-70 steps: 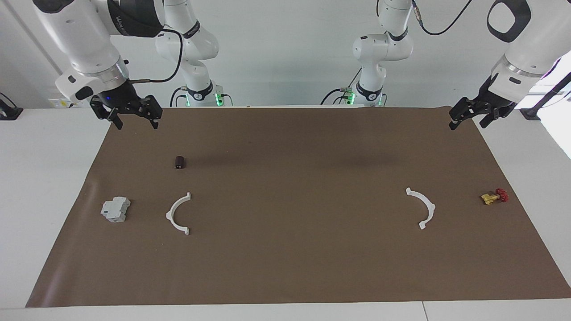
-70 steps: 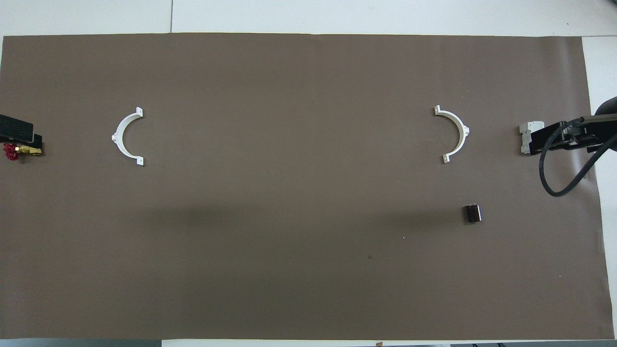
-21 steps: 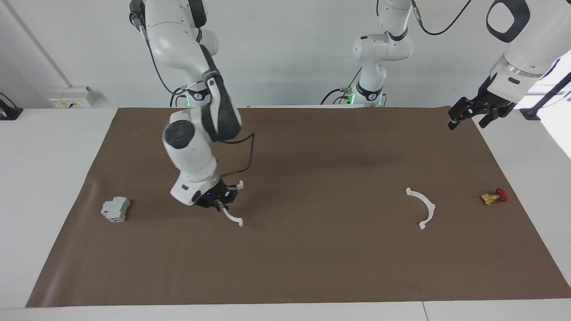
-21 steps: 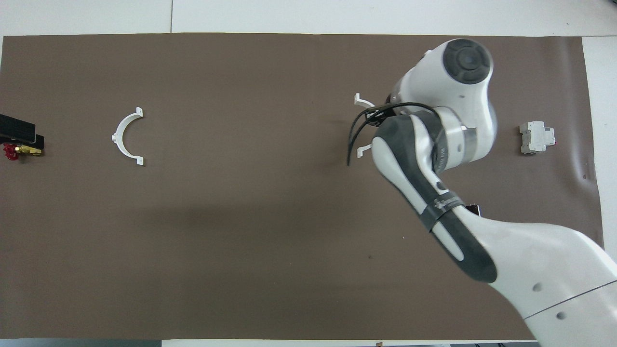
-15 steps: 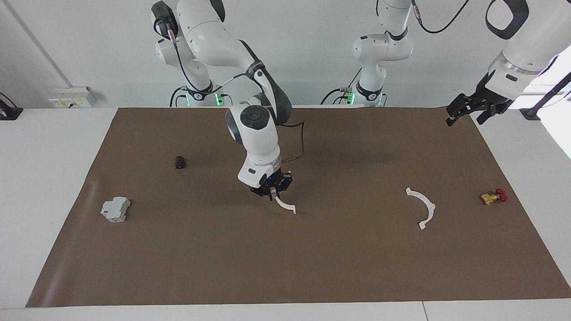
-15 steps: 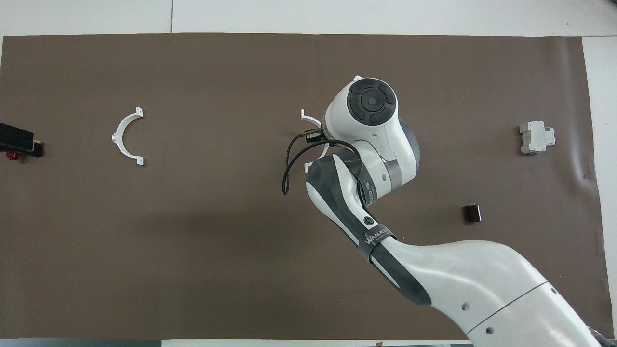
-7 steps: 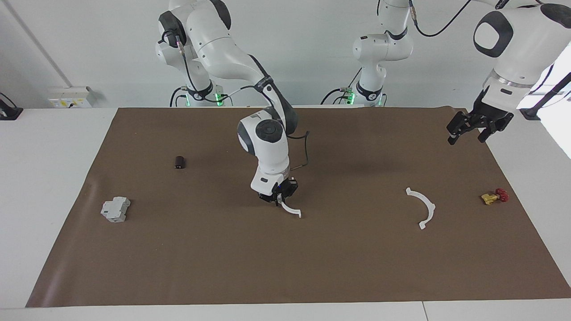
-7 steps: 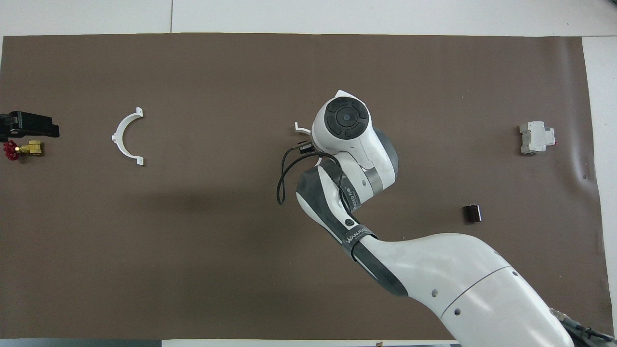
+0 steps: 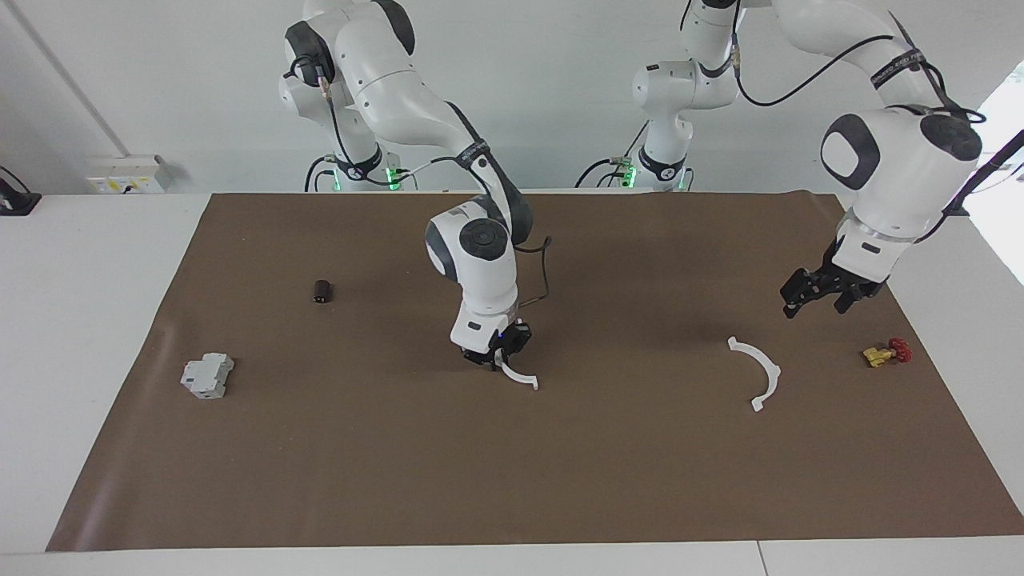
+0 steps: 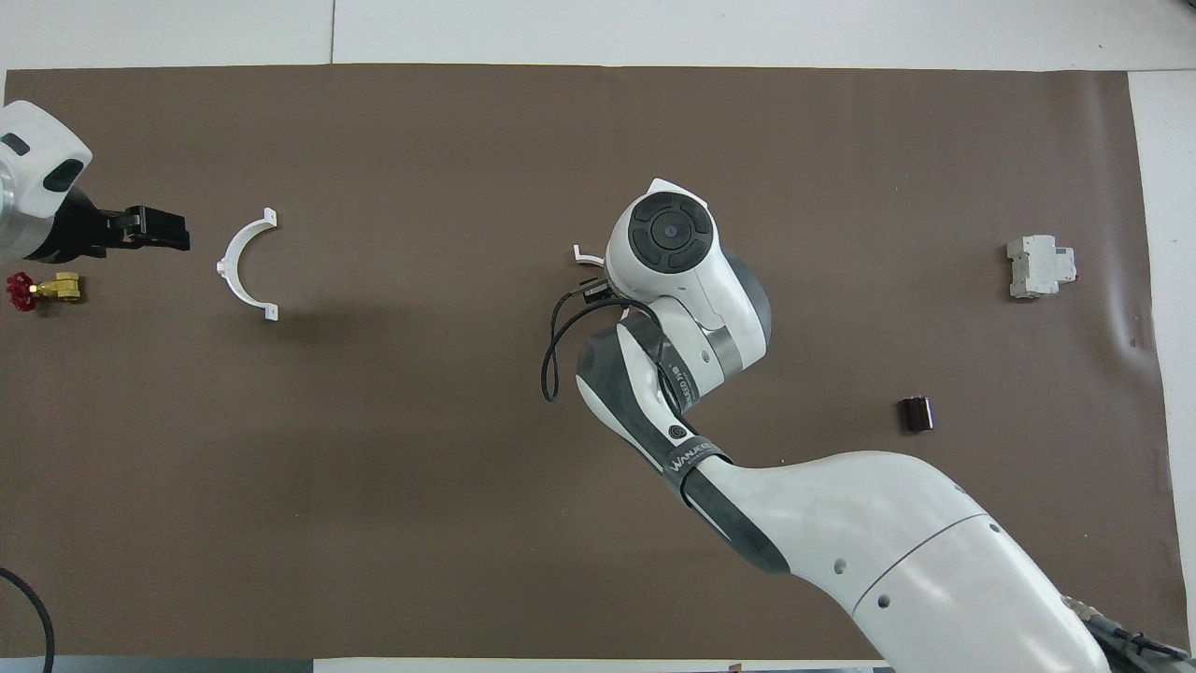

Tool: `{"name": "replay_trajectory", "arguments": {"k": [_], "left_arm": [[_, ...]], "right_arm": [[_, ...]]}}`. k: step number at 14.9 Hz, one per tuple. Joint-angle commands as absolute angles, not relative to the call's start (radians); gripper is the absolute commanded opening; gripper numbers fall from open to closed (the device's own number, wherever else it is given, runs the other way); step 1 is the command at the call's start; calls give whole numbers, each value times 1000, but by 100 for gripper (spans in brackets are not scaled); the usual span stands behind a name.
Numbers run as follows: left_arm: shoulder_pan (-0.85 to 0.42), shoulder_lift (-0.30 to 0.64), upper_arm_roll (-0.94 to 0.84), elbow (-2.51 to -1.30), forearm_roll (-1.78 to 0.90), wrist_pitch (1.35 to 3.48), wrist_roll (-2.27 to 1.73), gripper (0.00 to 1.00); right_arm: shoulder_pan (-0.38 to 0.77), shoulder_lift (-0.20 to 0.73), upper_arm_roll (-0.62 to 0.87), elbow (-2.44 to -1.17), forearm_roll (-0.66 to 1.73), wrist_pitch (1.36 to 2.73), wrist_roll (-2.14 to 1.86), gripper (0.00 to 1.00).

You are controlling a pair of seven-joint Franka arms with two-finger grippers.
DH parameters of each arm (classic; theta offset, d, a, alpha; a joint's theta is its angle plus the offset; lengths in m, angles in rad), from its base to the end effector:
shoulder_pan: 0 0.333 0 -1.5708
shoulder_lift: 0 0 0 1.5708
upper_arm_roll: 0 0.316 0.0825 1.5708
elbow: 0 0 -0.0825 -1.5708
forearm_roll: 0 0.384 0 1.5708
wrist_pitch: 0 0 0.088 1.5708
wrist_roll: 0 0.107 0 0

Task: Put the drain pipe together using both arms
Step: 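Carry the clamp half to the table center while the left gripper reaches the other half, then release the clamp half at center while the left gripper grasps the other half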

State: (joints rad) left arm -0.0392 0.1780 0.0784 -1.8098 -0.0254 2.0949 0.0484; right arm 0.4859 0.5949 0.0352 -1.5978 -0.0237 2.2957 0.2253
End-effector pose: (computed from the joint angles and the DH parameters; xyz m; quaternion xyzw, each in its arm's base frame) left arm 0.6202 0.0207 0.4526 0.9985 0.0002 0.0540 0.0021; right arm 0.6127 0.3471 0.2946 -0.9872 -0.1510 -0.0480 0.0192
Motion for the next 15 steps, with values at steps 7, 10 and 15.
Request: {"name": "replay_trajectory", "arguments": {"k": [7,10,15], "left_arm": [[-49,276,83,-1993,-9,2381,84,90],[-49,316,83,-1993,-9,2437,94,67],[-49,351,83,-1993,-9,2499,100,50]], "right_arm": [[375,389,20,-1497,-25,1957,222,100],[261,273,26,-1470,-18,1722,210,100],[177,74,23,-1494,-17,1520,172,100]]}}
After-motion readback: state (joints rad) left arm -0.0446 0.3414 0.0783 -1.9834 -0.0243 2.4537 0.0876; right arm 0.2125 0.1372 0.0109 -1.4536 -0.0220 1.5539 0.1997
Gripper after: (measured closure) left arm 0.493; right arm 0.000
